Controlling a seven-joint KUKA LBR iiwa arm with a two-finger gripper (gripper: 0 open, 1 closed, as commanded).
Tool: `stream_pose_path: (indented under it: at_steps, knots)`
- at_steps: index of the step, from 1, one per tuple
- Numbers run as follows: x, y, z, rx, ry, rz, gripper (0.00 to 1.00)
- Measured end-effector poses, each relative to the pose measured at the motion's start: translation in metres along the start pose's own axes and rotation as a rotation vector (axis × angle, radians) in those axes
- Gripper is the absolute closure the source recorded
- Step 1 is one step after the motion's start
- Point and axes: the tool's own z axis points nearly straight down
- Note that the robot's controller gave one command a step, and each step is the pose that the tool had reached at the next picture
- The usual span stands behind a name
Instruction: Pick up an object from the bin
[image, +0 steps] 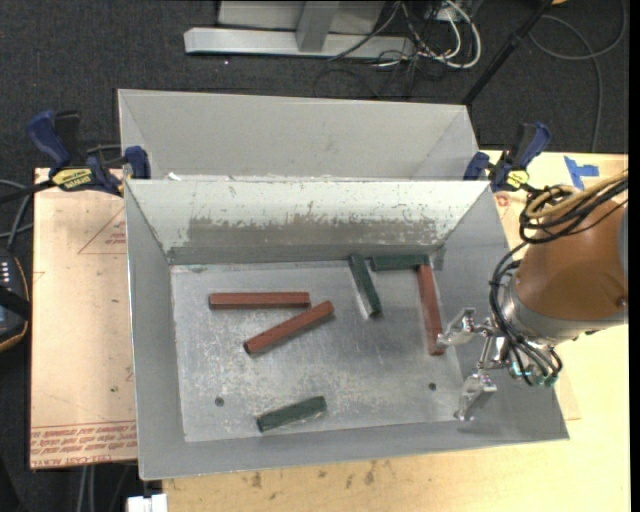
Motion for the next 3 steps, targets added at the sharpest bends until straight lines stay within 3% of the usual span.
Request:
stream_pose_path:
  at_steps: [1, 2, 3]
  knots:
    - [-0.002, 0.0, -0.003, 0.001, -0.007, -0.003, 0.0]
    - [-0.032, -0.011, -0.022, 0.001, -0.006, -0.07, 0.0]
    - [-0.069, 0.014, -0.018, 0.004, -0.013, -0.122, 0.0]
